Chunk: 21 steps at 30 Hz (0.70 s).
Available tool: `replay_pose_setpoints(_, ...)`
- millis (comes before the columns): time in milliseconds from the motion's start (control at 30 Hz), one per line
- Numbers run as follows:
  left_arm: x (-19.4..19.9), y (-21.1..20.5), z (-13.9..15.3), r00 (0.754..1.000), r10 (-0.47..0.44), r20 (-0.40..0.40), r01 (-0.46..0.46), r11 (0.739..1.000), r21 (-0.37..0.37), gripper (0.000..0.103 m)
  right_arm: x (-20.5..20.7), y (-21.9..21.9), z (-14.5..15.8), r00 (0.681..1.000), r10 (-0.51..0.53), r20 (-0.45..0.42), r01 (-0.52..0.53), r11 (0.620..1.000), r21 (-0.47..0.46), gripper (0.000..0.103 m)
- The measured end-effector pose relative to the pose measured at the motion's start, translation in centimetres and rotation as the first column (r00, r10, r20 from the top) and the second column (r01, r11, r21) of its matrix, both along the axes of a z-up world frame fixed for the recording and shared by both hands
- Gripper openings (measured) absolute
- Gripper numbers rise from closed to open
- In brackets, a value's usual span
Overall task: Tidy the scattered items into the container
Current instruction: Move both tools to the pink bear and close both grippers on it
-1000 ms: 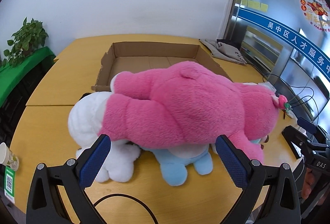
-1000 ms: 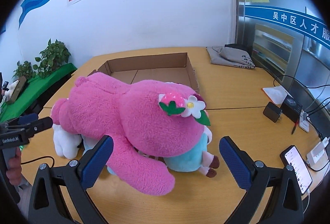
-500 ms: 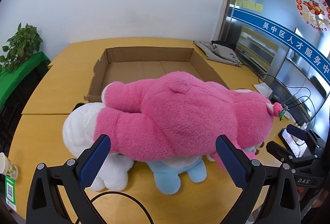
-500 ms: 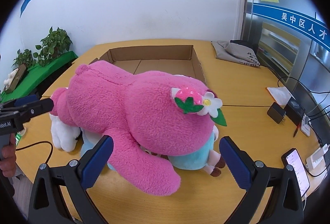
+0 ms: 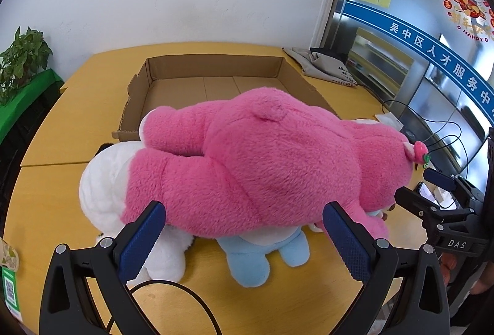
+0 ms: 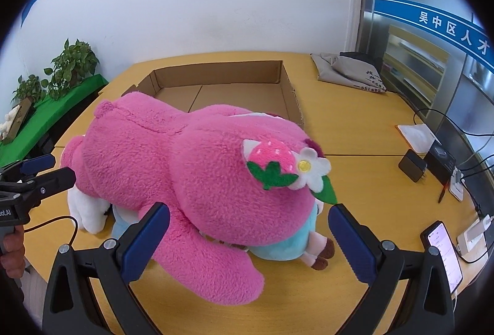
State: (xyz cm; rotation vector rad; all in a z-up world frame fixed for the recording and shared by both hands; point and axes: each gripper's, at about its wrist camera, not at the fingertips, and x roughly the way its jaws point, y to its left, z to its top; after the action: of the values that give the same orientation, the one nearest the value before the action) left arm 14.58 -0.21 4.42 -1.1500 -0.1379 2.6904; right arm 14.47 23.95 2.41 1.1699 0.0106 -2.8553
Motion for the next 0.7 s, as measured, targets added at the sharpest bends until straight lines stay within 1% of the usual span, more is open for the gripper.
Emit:
replay_pose_setpoints(133, -0.1, -0.2, -0.2, 1.0, 0.009, 0.005, -0.009, 1.0, 0.003, 0.103, -0.5, -0.3, -0.2, 1.0, -0.001, 0.005, 0.001, 1.0, 0.024, 0.103)
replay_pose_setpoints(333, -0.3, -0.5, -0.5, 1.0, 0.02, 0.012, -0.02, 1.0, 0.009, 0.103, -0.9, -0.1, -0.7, 1.0, -0.001, 0.023, 0.0, 1.0, 0.014, 0.103)
replay_pose_setpoints(700, -1.1, 0.2, -0.1, 0.999, -0.03, 0.021, 0.03, 0.999, 0.031, 0.103, -1.5, 0.3, -1.0, 0.999, 0.002, 0.034, -0.002, 1.0, 0.001, 0.103)
